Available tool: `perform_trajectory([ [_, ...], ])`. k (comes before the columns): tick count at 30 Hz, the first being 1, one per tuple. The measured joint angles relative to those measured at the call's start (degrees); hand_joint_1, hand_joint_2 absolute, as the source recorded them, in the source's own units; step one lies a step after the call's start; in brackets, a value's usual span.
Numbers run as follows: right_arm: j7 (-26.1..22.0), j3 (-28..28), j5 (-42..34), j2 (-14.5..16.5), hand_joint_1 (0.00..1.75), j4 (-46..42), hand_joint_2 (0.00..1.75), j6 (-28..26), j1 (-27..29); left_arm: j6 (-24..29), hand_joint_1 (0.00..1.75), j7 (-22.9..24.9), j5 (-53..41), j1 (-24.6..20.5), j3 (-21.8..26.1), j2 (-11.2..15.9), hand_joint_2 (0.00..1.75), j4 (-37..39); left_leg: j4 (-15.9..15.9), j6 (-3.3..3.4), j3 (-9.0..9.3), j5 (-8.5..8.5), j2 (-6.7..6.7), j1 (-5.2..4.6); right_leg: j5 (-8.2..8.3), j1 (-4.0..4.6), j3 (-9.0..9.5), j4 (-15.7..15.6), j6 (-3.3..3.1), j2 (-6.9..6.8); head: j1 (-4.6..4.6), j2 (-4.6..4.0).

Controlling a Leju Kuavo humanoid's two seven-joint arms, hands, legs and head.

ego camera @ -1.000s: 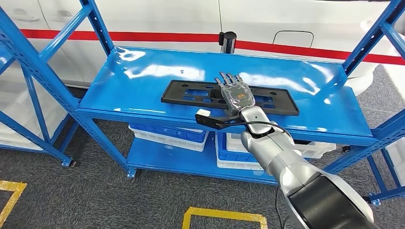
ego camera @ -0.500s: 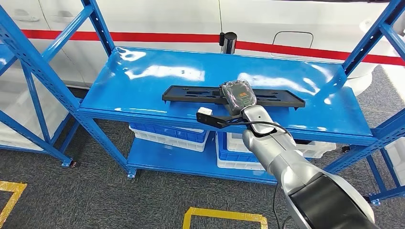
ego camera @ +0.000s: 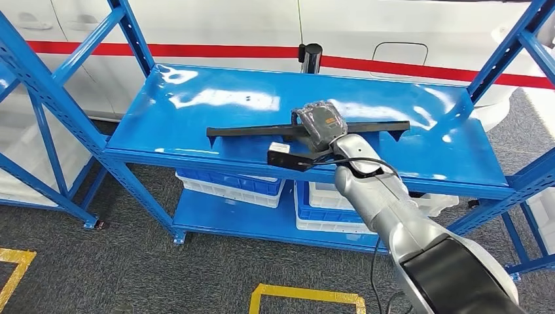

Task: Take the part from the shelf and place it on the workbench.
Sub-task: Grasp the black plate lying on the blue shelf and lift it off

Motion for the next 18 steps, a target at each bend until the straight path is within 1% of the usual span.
perform_trajectory([
  [1, -1.4, -0.3, -1.8, -0.5, 1.72, -2.0, 1.75, 1.3, -0.1, -0.1, 0.0, 0.0, 0.2, 0.1, 0.0, 0.0, 0.0, 0.0, 0.0, 0.0, -0.01, 0.0, -0.01, 0.02, 0.0, 0.0, -0.01, 0.0, 0.0, -0.01, -0.01, 0.0],
  [3, -2.8, -0.9, -5.1, -1.8, 1.74, -7.0, 1.75, 3.5, -0.3, -0.2, 0.0, 0.0, 0.5, 0.2, 0.0, 0.1, 0.0, -0.1, 0.0, -0.01, -0.02, 0.0, -0.02, 0.03, 0.0, 0.0, -0.01, 0.0, 0.0, -0.03, 0.0, 0.0],
  [7, -2.5, -1.4, -9.6, -5.2, 1.71, -17.9, 1.75, 6.4, -0.6, -0.1, 0.0, 0.0, 1.2, 0.8, 0.0, 0.3, 0.0, -0.5, 0.0, -0.01, -0.03, -0.01, -0.01, 0.03, -0.01, -0.01, -0.02, 0.0, -0.01, -0.03, 0.0, 0.0],
  [12, -0.4, -1.4, -10.9, -9.5, 1.71, -29.2, 1.75, 7.3, -0.1, -0.2, 0.0, 0.0, 1.3, 1.5, 0.0, 0.3, 0.0, -1.7, 0.0, -0.01, -0.05, -0.02, -0.01, 0.02, -0.01, -0.02, -0.03, 0.0, 0.0, -0.04, 0.0, 0.0],
  [18, 1.0, -1.5, -10.3, -12.4, 1.71, -35.3, 1.75, 7.0, 2.0, 0.2, 0.0, 0.0, 1.0, 1.5, 0.0, 0.3, 0.0, -2.3, 0.0, -0.01, -0.03, -0.02, -0.01, 0.02, 0.0, -0.01, -0.02, 0.0, 0.0, -0.04, -0.01, 0.0],
])
